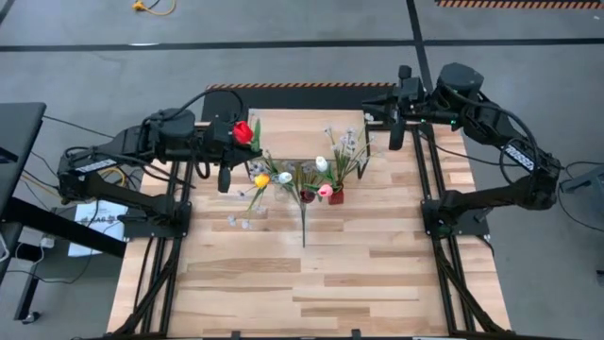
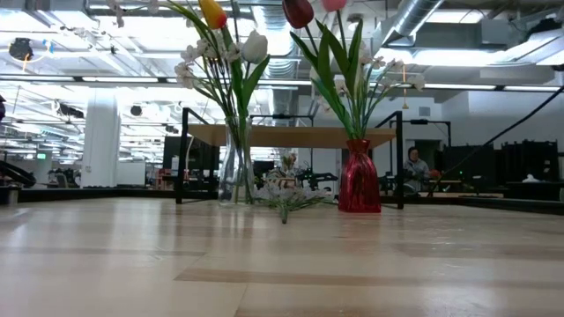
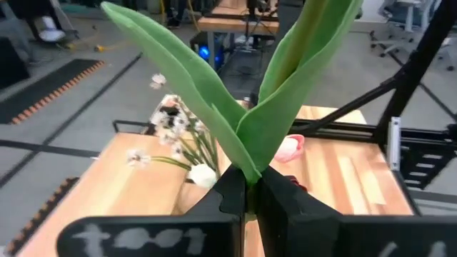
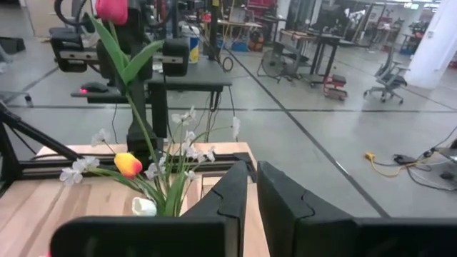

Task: Pick and place flowers into a vace then onto a shelf
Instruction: Put the red flower into the transparent vase

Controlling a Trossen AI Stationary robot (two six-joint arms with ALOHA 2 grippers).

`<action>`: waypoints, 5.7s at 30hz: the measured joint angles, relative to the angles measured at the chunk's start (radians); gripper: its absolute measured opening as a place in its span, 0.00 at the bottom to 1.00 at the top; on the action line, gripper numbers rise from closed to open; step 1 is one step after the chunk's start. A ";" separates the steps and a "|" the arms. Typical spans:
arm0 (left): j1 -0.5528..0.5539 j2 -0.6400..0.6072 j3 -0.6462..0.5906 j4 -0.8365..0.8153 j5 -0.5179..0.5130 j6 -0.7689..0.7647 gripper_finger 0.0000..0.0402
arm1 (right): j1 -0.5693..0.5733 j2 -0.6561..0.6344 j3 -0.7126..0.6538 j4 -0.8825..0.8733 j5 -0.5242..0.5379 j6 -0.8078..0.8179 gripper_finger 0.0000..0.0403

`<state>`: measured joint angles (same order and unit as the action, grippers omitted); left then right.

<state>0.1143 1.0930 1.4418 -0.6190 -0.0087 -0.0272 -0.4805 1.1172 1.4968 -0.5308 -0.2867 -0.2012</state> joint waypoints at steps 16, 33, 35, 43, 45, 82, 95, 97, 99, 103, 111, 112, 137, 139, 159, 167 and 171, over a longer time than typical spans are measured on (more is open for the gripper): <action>0.014 0.006 -0.048 -0.012 0.053 -0.044 0.00 | 0.002 0.000 -0.001 0.001 0.000 0.011 0.07; 0.067 0.006 -0.105 0.049 0.109 -0.047 0.00 | 0.011 0.000 -0.001 0.001 0.000 0.029 0.07; 0.070 0.006 -0.105 0.043 0.109 -0.048 0.00 | 0.018 0.001 -0.001 0.001 0.000 0.028 0.07; 0.070 0.043 -0.105 0.038 0.122 -0.064 0.00 | 0.029 0.001 -0.001 0.001 0.000 0.026 0.07; 0.070 0.044 -0.107 0.025 0.120 -0.065 0.00 | 0.029 0.001 -0.002 0.001 0.000 0.027 0.07; 0.044 -0.008 -0.095 0.002 0.109 -0.129 0.00 | 0.029 0.001 -0.002 0.013 0.000 0.029 0.07; 0.042 -0.025 -0.040 -0.057 0.105 -0.134 0.00 | 0.030 0.001 -0.002 0.024 0.000 0.037 0.07; 0.043 -0.022 -0.011 -0.072 0.104 -0.122 0.00 | 0.029 0.001 -0.002 0.024 0.000 0.037 0.07; 0.048 -0.016 0.013 -0.106 0.097 -0.108 0.00 | 0.030 0.001 -0.002 0.023 0.000 0.037 0.07; 0.061 -0.009 0.034 -0.151 0.089 -0.100 0.00 | 0.029 0.001 -0.002 0.023 0.000 0.037 0.07; 0.071 0.041 0.035 -0.176 0.126 -0.093 0.00 | 0.030 0.001 -0.002 0.018 0.000 0.037 0.07; 0.071 0.046 0.034 -0.175 0.128 -0.091 0.00 | 0.030 0.001 -0.002 0.016 0.000 0.037 0.07; 0.068 0.106 0.160 -0.179 0.188 -0.089 0.00 | 0.030 0.001 -0.002 0.010 0.000 0.034 0.07; 0.064 0.125 0.159 -0.179 0.190 -0.089 0.00 | 0.029 0.001 -0.002 0.004 0.000 0.034 0.07; 0.055 0.168 0.163 -0.227 0.211 -0.093 0.00 | 0.058 0.001 -0.002 -0.045 0.000 0.034 0.07; 0.055 0.168 0.165 -0.257 0.222 -0.111 0.00 | 0.061 0.001 -0.002 -0.045 0.000 0.034 0.07; 0.055 0.169 0.165 -0.254 0.222 -0.114 0.00 | 0.061 0.001 -0.002 -0.044 0.000 0.034 0.07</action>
<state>0.1696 1.2618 1.6070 -0.8734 0.2134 -0.1416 -0.4191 1.1183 1.4952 -0.5753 -0.2863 -0.1673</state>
